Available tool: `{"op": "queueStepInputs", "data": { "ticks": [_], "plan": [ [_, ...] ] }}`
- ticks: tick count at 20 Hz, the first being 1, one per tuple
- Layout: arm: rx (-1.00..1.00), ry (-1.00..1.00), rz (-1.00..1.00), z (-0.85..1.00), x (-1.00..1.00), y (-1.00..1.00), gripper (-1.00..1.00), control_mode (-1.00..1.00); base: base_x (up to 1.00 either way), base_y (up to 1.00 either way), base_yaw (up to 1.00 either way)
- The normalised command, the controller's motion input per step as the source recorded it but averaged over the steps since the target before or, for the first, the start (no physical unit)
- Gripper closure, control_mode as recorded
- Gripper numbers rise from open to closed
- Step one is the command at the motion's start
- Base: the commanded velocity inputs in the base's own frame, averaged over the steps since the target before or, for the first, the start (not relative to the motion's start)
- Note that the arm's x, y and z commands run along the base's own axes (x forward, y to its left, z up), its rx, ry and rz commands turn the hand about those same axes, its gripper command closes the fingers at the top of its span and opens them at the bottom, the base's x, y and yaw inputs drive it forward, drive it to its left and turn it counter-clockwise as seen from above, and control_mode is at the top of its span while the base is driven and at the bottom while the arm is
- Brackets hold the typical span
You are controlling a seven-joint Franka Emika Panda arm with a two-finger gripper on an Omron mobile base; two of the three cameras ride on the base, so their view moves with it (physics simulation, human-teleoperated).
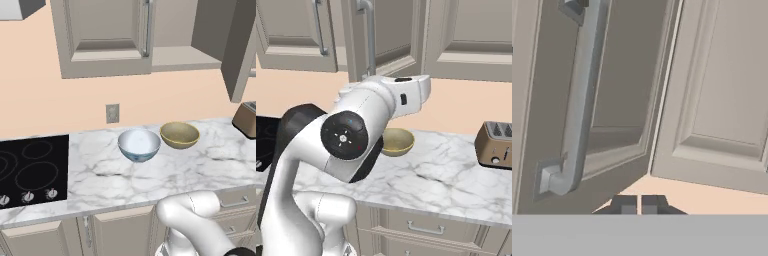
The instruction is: Open the cabinet. Pick the bowls from the counter and place them in the cabinet. Then close the cabinet.
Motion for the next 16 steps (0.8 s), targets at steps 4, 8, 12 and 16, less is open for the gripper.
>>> {"op": "queueStepInputs", "data": {
  "ticks": [4, 8, 12, 16],
  "plan": [
    [0.0, 0.02, 0.02, 0.0, -0.55, -0.73, -1.0, -1.0, 0.0, 0.0, 0.0],
    [-0.12, -0.2, 0.0, -0.2, -1.0, 0.43, -1.0, -1.0, 0.0, 0.0, 0.0],
    [-0.26, -0.32, 0.0, -0.38, -0.96, 1.0, -1.0, -1.0, 0.0, 0.0, 0.0],
    [-0.2, -0.2, -0.01, -0.18, -0.16, 1.0, -1.0, -1.0, 0.0, 0.0, 0.0]
  ]
}}
